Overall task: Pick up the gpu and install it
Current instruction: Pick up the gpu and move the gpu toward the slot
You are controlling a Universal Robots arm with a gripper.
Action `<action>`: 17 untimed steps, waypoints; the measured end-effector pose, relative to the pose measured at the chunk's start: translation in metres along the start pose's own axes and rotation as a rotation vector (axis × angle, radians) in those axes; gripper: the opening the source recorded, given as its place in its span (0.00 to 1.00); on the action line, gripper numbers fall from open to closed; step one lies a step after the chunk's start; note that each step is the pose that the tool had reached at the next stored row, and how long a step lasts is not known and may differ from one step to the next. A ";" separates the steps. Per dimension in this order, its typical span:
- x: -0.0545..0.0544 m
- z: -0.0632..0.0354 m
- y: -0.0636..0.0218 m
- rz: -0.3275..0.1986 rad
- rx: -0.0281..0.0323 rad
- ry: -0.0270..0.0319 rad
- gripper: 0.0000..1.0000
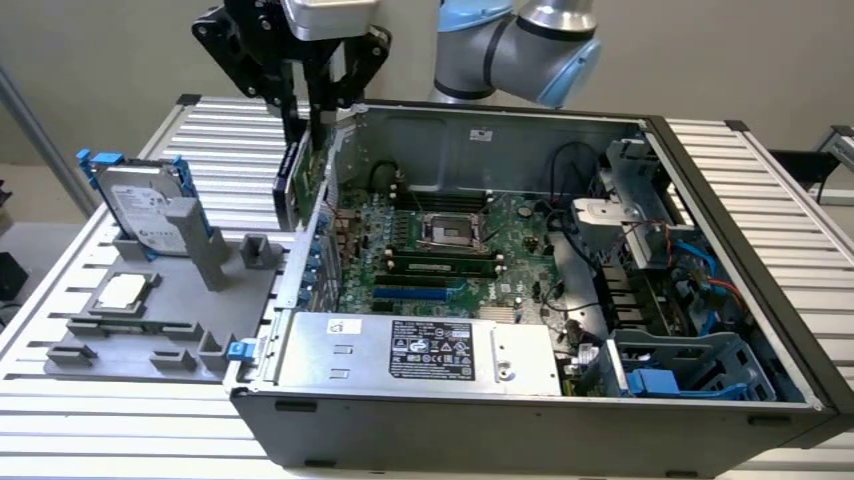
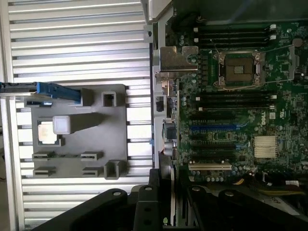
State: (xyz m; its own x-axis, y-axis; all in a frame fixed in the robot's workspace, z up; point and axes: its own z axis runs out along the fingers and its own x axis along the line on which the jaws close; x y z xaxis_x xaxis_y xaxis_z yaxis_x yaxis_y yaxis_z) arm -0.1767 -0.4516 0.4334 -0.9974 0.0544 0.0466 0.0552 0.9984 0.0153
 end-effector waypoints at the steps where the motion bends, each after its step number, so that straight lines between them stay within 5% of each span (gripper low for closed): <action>1: -0.005 -0.0002 0.0001 0.000 -0.0006 0.0003 0.26; 17: -0.078 0.0012 0.0022 0.000 -0.0027 0.0011 0.26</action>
State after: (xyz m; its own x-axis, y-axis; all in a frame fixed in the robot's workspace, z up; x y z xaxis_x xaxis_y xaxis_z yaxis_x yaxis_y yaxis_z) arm -0.0991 -0.4535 0.4286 -0.9974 0.0542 0.0476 0.0551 0.9983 0.0179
